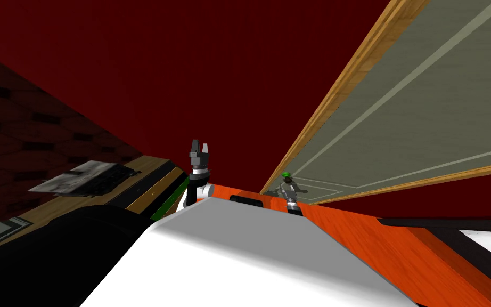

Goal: Pull the door open

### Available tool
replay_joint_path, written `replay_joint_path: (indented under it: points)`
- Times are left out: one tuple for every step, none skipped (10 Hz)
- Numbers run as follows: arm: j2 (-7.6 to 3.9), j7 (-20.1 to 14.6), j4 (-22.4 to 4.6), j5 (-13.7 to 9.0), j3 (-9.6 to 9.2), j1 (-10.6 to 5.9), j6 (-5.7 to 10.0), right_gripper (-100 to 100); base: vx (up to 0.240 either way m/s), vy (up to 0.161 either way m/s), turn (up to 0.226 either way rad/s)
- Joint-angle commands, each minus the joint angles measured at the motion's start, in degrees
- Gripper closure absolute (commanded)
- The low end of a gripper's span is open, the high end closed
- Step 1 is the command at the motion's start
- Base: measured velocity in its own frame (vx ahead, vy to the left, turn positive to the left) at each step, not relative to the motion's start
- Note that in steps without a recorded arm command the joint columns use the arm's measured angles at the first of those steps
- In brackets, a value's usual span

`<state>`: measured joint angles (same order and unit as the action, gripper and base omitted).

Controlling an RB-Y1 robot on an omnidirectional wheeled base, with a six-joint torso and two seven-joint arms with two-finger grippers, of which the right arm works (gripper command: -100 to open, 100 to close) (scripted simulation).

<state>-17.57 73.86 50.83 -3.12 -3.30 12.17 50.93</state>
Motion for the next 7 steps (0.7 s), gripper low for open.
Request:
replay_joint_path:
  points:
    - [-0.83, -0.78, -2.26, -0.27, 0.34, -0.62, 1.53, -100, 0.104, 0.013, -0.028]
    - [-1.33, -1.21, -2.76, -0.51, 0.68, -0.69, 1.91, -100, 0.052, 0.008, 0.042]
    - [-2.23, -1.96, -3.66, -0.94, 1.28, -0.83, 2.58, -100, 0.088, 0.000, 0.142]
    - [-2.60, -2.28, -4.04, -1.12, 1.54, -0.89, 2.87, -100, 0.111, -0.005, 0.068]
    - [-3.42, -2.97, -4.85, -1.50, 2.08, -1.02, 3.48, -100, 0.146, -0.028, 0.074]
    - [-2.82, -2.42, -4.31, -1.26, 1.74, -0.59, 3.18, -100, 0.067, -0.020, 0.022]
    - [-2.82, -2.42, -4.31, -1.26, 1.74, -0.59, 3.18, 100, -0.013, -0.001, -0.029]
